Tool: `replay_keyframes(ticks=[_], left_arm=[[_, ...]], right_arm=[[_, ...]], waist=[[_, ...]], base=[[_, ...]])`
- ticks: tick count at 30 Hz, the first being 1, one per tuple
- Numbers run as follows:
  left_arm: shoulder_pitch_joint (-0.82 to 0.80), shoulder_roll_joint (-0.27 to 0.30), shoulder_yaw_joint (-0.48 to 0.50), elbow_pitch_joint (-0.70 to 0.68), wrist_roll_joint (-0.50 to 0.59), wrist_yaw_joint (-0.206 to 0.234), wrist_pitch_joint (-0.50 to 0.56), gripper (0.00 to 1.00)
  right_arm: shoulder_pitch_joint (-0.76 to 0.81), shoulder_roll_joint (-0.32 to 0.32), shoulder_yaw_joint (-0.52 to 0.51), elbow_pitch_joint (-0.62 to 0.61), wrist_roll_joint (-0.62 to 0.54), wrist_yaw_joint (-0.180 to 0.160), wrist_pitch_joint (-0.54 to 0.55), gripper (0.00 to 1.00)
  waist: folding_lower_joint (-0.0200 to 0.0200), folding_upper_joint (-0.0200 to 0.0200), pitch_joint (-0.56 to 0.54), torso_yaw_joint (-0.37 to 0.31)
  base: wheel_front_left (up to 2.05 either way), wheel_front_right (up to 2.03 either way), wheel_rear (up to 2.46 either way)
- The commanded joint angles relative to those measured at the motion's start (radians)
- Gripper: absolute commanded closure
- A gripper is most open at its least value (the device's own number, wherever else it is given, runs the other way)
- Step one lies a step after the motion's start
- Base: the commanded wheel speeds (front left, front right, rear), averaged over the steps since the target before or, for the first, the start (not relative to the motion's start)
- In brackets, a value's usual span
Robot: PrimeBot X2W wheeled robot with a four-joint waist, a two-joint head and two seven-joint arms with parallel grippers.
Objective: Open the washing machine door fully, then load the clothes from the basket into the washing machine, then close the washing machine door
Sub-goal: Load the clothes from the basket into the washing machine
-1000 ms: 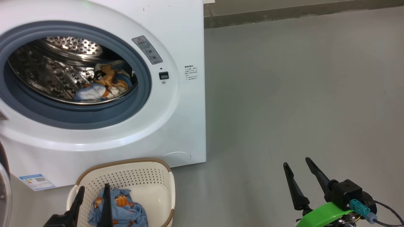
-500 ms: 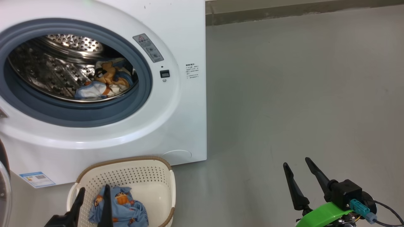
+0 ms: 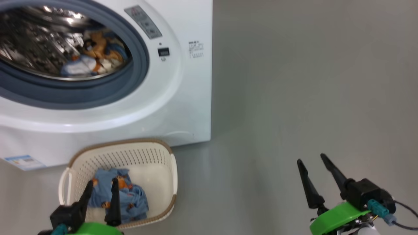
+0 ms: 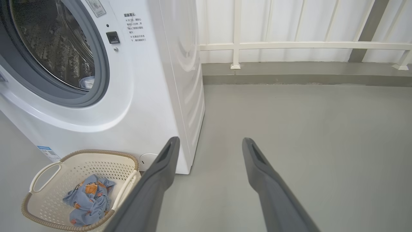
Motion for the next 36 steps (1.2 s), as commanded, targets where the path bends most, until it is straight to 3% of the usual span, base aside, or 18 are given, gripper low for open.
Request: replay_keyframes(ticks=[1,8,17,33,36], left_arm=[[-0.05,0.007,0.028,0.002,-0.018,-0.003,-0.006,0.0],[-0.151,0.008,0.006,0.087,-0.028,-0.008,-0.006,0.0],[-0.338,0.065,0.016,0.36,-0.042,-0.012,0.001,0.0],[-0.669,0.267,0.024,0.781,-0.095,-0.013,0.132,0.0],[-0.721,0.298,0.029,0.833,-0.097,0.005,0.152,0.0]], right_arm=[[-0.038,-0.013,0.02,-0.032,-0.011,0.002,-0.012,0.0],[-0.063,-0.023,0.013,-0.056,-0.016,0.002,-0.012,0.0],[-0.098,-0.015,-0.002,-0.093,-0.018,0.002,-0.012,0.0],[-0.186,0.026,0.019,-0.115,0.01,0.002,-0.012,0.0],[-0.193,0.028,0.015,-0.116,0.017,0.002,-0.012,0.0]], waist=[[0.0,0.0,0.083,-0.001],[0.0,0.0,0.199,-0.008],[0.0,0.0,0.387,-0.065],[0.0,0.0,0.626,-0.199],[0.0,0.0,0.654,-0.215]], base=[[0.0,0.0,0.0],[0.0,0.0,0.0],[0.0,0.0,0.0],[0.0,0.0,0.0],[0.0,0.0,0.0]])
